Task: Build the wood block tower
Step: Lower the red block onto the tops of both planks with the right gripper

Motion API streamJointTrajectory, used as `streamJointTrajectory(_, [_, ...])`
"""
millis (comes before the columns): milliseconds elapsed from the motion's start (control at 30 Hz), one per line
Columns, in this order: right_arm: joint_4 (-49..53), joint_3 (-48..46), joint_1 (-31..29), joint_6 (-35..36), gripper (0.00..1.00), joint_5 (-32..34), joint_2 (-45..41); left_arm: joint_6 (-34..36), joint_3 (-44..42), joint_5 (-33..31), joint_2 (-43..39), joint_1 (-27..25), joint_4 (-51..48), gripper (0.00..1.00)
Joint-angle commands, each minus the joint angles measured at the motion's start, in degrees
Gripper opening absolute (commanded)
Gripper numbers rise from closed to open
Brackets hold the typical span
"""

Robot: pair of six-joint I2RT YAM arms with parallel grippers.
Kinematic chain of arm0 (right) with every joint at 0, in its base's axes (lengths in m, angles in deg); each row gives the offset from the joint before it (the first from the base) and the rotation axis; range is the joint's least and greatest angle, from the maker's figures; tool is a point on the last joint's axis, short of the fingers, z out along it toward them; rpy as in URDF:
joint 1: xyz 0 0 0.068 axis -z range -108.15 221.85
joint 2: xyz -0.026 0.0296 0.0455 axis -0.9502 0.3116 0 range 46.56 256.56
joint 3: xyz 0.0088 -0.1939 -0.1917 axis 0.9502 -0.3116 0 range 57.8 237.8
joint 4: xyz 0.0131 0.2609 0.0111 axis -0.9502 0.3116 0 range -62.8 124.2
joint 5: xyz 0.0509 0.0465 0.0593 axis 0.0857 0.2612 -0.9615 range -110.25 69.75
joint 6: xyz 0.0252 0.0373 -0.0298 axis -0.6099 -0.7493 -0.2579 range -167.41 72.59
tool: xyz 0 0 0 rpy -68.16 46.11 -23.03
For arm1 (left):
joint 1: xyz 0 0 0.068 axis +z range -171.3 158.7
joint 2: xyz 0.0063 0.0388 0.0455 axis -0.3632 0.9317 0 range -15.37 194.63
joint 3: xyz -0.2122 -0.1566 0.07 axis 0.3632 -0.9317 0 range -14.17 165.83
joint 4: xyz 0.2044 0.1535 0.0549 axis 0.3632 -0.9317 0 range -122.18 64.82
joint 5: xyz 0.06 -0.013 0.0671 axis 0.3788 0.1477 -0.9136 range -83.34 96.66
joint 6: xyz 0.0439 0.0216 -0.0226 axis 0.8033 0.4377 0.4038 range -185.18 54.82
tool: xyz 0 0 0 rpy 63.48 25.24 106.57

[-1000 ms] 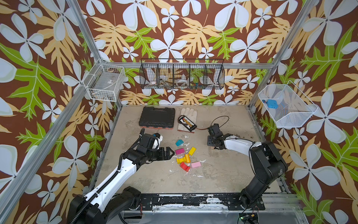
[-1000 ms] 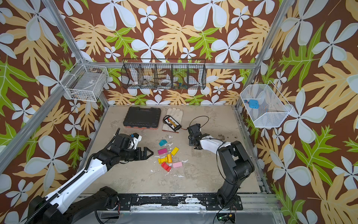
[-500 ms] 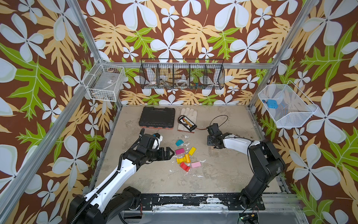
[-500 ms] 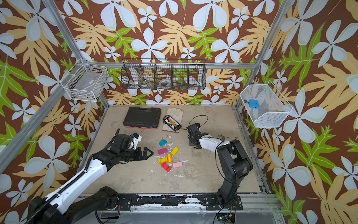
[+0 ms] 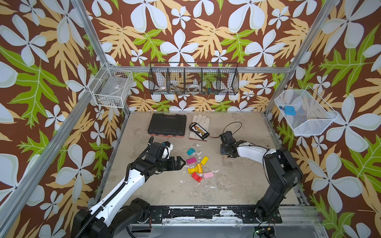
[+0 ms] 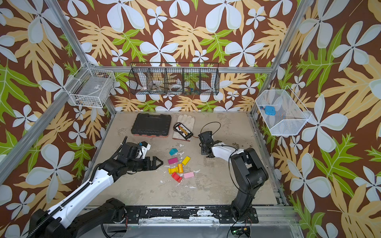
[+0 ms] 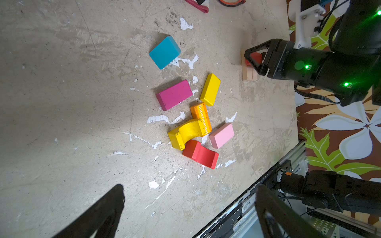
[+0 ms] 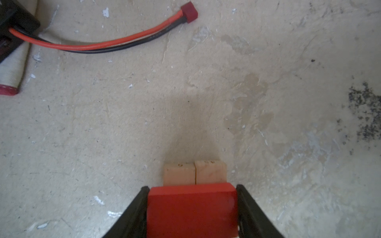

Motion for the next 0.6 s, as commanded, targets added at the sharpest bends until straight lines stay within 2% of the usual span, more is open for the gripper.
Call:
streamJointTrajectory(0, [0.8, 0.2, -0.1, 0.3, 0.60, 1.5, -0.1, 0.3, 0.0, 0.2, -0.1, 0.0, 0.6, 1.00])
streamJointTrajectory(267, [1.2, 0.4, 0.0, 0.4, 0.62, 1.8, 0.1, 0.2, 0.0, 0.2, -0.2, 0.0, 0.6, 1.00])
streamJointTrajectory(567, [1.3, 0.5, 0.0, 0.4, 0.70, 1.7, 0.0, 0.2, -0.1, 0.2, -0.3, 0.0, 0.6, 1.00])
